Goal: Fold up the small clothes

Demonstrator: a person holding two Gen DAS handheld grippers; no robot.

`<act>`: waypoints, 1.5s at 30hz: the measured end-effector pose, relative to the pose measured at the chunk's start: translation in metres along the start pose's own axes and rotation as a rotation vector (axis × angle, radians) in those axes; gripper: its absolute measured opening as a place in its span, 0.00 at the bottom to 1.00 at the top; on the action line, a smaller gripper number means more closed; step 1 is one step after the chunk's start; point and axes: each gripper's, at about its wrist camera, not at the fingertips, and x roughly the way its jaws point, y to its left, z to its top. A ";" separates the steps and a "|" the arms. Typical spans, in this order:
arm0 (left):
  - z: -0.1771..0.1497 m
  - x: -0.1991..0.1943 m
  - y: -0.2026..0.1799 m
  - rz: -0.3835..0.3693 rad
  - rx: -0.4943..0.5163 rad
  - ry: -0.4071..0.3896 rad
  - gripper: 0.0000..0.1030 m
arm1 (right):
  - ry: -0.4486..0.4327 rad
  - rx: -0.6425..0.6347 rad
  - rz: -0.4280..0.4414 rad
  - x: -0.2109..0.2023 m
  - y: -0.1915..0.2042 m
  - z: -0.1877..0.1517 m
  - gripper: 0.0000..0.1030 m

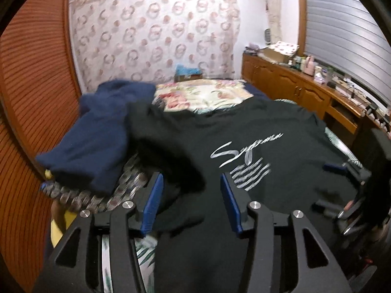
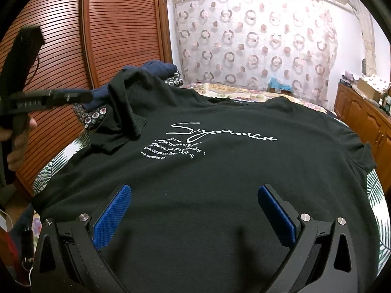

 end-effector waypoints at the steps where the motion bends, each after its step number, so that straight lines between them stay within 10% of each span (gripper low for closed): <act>1: -0.007 0.000 0.005 0.006 -0.009 0.004 0.62 | -0.001 0.001 -0.001 0.000 0.000 0.000 1.00; 13: -0.048 0.011 0.031 0.032 -0.066 0.064 0.75 | 0.042 -0.055 0.080 0.007 0.011 0.028 0.97; 31: -0.073 0.046 0.042 0.059 -0.126 0.145 0.75 | 0.229 -0.177 0.314 0.157 0.056 0.091 0.42; 36: -0.072 0.046 0.044 0.078 -0.133 0.140 0.75 | 0.255 -0.192 0.286 0.186 0.063 0.097 0.06; 45: -0.078 0.031 0.045 0.113 -0.134 0.063 0.75 | 0.081 -0.100 0.269 0.146 0.018 0.140 0.02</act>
